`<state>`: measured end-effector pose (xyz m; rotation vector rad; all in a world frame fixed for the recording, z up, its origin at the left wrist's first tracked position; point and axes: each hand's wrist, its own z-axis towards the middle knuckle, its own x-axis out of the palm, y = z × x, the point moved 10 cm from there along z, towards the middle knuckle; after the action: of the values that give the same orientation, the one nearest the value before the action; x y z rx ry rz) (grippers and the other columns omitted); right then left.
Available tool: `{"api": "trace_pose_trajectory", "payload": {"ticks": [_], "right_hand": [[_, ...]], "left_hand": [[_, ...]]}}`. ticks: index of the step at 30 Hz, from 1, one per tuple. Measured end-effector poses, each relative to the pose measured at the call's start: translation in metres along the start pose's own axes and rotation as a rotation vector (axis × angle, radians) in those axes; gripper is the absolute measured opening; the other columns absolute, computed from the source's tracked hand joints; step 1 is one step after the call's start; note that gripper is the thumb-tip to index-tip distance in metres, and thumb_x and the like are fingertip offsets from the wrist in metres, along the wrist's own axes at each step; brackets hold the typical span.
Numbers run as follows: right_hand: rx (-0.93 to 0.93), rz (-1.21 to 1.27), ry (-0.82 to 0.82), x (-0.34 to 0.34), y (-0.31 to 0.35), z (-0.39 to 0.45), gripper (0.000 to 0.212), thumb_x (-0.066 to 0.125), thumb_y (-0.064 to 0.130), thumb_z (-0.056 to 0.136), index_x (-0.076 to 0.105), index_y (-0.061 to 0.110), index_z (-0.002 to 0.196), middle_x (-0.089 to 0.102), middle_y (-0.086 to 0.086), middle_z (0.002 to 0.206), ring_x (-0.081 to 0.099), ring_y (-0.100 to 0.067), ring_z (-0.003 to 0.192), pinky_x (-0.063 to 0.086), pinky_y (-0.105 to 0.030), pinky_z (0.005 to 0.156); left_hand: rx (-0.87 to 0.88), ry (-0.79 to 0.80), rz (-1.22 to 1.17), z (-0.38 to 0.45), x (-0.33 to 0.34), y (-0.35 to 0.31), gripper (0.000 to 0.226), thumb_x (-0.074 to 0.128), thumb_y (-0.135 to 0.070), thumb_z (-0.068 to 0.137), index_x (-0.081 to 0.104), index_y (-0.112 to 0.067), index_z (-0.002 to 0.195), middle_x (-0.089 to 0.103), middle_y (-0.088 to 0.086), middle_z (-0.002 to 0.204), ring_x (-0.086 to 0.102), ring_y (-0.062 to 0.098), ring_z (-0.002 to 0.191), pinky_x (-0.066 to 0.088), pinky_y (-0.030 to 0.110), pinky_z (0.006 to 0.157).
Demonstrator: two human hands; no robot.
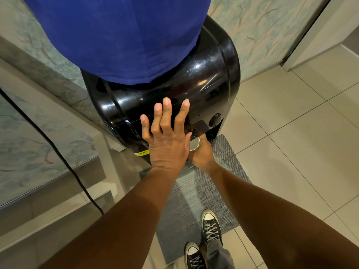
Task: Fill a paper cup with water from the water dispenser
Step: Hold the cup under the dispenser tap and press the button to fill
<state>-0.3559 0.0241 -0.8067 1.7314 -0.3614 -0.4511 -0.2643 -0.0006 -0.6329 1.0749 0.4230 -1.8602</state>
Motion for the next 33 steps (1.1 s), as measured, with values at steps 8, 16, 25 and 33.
{"api": "trace_pose_trajectory", "payload": {"ticks": [8,16,25,33], "right_hand": [[-0.007,-0.039,-0.023,-0.003,-0.003,0.002,0.073,0.082,0.018,0.072,0.042,0.017,0.133,0.066,0.001,0.117,0.065,-0.017,0.107,0.053,-0.03,0.086],[-0.031,-0.064,-0.029,-0.004,-0.008,0.005,0.082,0.087,0.015,0.067,0.041,0.022,0.134,0.065,0.014,0.109,0.064,0.002,0.098,0.05,-0.015,0.081],[-0.022,-0.069,-0.049,-0.005,-0.016,0.007,0.08,0.087,0.021,0.067,0.04,0.019,0.132,0.068,0.003,0.109,0.066,-0.007,0.097,0.054,-0.024,0.08],[-0.012,-0.034,-0.067,-0.006,-0.018,0.006,0.074,0.087,0.036,0.063,0.042,0.042,0.121,0.067,0.002,0.11,0.067,-0.015,0.101,0.056,-0.047,0.087]], "left_hand": [[0.003,0.005,0.006,0.0,0.0,0.0,0.114,0.072,-0.056,0.076,-0.007,-0.03,0.155,0.007,0.013,0.149,-0.008,0.025,0.139,-0.003,0.051,0.116],[0.006,0.006,0.005,0.0,0.0,0.0,0.105,0.072,-0.056,0.076,0.004,-0.028,0.152,0.007,0.012,0.148,-0.008,0.025,0.139,-0.004,0.05,0.115],[0.002,0.014,-0.002,0.0,-0.001,0.0,0.104,0.072,-0.055,0.077,0.005,-0.028,0.152,0.006,0.012,0.148,-0.009,0.024,0.139,-0.007,0.05,0.116],[0.008,0.017,-0.005,0.0,-0.001,-0.001,0.104,0.072,-0.055,0.078,0.004,-0.028,0.152,0.005,0.013,0.148,-0.01,0.024,0.139,-0.006,0.05,0.115]]}}
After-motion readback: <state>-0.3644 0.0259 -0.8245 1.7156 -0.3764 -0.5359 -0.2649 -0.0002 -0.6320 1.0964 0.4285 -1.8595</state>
